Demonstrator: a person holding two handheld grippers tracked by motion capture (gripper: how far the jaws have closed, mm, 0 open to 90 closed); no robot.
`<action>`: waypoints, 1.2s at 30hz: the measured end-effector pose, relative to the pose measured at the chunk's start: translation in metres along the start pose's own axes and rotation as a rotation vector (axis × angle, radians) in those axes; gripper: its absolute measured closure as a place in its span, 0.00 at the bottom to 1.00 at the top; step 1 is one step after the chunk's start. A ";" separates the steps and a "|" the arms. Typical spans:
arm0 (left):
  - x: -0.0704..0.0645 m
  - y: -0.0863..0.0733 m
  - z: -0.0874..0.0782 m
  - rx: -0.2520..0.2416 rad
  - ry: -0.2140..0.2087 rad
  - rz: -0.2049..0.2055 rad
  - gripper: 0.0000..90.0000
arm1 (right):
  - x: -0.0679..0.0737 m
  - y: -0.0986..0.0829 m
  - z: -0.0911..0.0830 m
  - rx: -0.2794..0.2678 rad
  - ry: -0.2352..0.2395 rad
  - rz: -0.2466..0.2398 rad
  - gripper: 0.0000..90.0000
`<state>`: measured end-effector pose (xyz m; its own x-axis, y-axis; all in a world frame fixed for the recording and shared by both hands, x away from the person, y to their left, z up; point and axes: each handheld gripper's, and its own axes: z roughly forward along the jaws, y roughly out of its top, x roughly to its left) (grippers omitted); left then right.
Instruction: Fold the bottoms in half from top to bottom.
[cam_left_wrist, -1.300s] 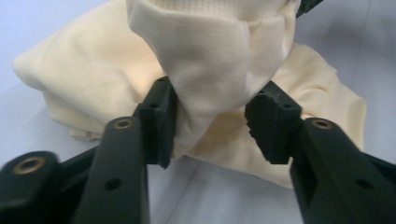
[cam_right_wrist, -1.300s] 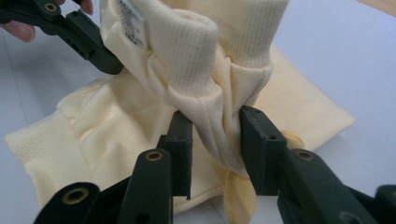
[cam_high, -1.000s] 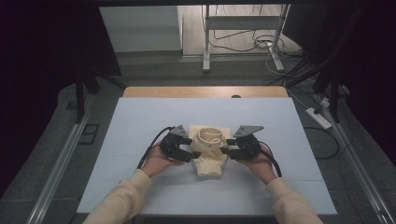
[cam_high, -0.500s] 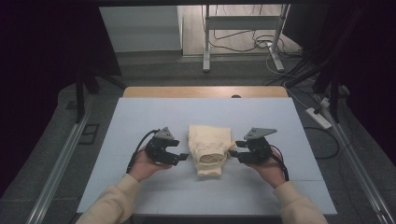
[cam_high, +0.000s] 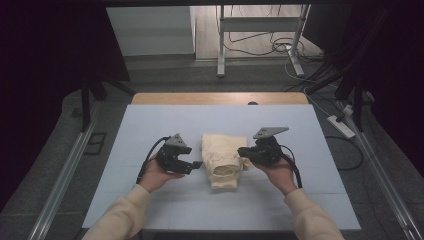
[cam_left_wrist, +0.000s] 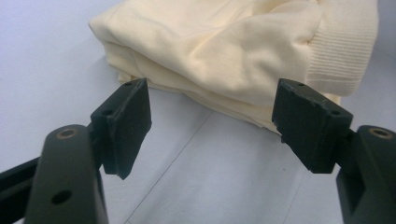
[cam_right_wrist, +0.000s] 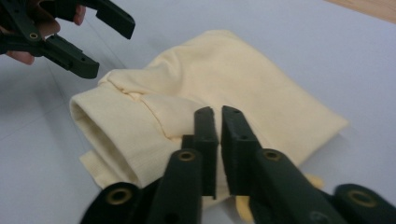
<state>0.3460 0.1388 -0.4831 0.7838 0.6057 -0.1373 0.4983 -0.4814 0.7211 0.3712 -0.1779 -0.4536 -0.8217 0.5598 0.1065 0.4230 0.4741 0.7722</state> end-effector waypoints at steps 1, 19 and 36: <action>0.001 0.000 0.000 -0.001 0.000 -0.001 0.31 | 0.002 0.003 0.002 0.004 0.005 -0.013 0.97; 0.003 -0.002 -0.002 -0.005 -0.026 -0.017 0.30 | 0.031 -0.009 0.036 0.147 0.055 -0.097 0.99; 0.004 -0.003 -0.005 -0.019 -0.028 -0.023 0.30 | 0.041 -0.030 0.033 0.154 0.071 -0.110 0.99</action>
<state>0.3459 0.1463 -0.4827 0.7825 0.5983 -0.1722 0.5091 -0.4557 0.7302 0.3371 -0.1466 -0.4932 -0.8886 0.4525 0.0751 0.3786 0.6312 0.6769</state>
